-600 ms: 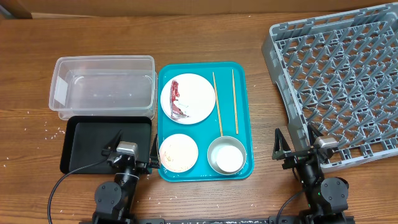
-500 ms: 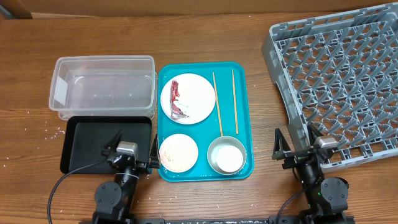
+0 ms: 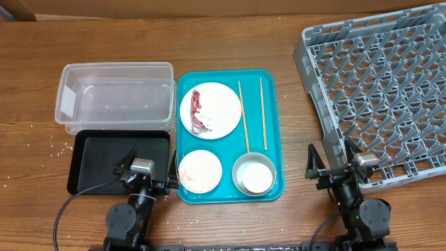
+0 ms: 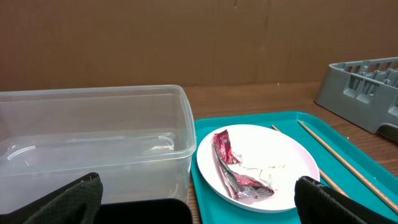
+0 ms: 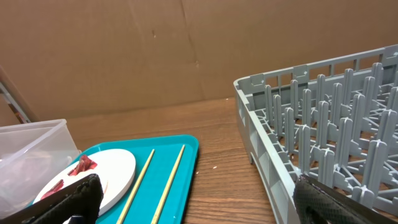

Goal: Sort waste into correct bins and load items into the dishwasher

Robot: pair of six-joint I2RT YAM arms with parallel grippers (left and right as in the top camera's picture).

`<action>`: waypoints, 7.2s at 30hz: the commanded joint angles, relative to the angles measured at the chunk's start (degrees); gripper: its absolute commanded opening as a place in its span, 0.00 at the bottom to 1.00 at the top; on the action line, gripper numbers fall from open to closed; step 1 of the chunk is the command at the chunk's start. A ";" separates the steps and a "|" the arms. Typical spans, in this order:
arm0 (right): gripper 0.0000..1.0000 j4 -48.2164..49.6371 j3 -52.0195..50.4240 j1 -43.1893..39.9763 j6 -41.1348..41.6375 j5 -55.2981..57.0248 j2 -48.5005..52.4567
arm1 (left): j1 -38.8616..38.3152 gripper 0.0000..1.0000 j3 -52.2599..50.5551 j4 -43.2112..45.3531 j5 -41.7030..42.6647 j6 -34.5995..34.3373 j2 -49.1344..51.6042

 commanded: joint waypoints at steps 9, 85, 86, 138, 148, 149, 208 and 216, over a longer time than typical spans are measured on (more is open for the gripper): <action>1.00 0.39 -0.57 -0.22 -0.02 0.04 -0.50 | -0.24 1.00 -0.24 0.02 0.24 1.09 0.00; 1.00 -52.09 64.70 -0.26 18.47 -7.39 54.14 | -29.97 0.04 73.88 -52.89 14.82 -24.30 94.07; 1.00 -52.06 64.70 -0.26 17.66 -7.41 54.14 | -28.09 0.04 74.62 -53.46 17.77 -22.69 92.54; 0.51 -60.43 67.69 -36.54 14.29 -5.33 63.80 | -2.64 1.00 74.97 -49.99 70.47 -2.45 86.60; 0.51 -58.03 67.73 -36.92 16.22 -2.03 76.41 | -2.64 1.00 74.97 -51.25 69.46 -2.71 86.62; 0.51 -57.09 67.73 -36.92 16.44 -2.03 76.50 | -2.64 1.00 74.97 -51.25 69.46 -2.84 86.62; 0.93 -68.43 79.54 -6.88 4.74 -20.44 71.97 | -25.33 0.37 58.05 -41.70 2.21 -39.89 95.12; 0.93 -68.57 79.54 -6.88 4.74 -20.44 71.97 | -25.24 0.04 59.19 -40.89 4.11 -39.76 96.56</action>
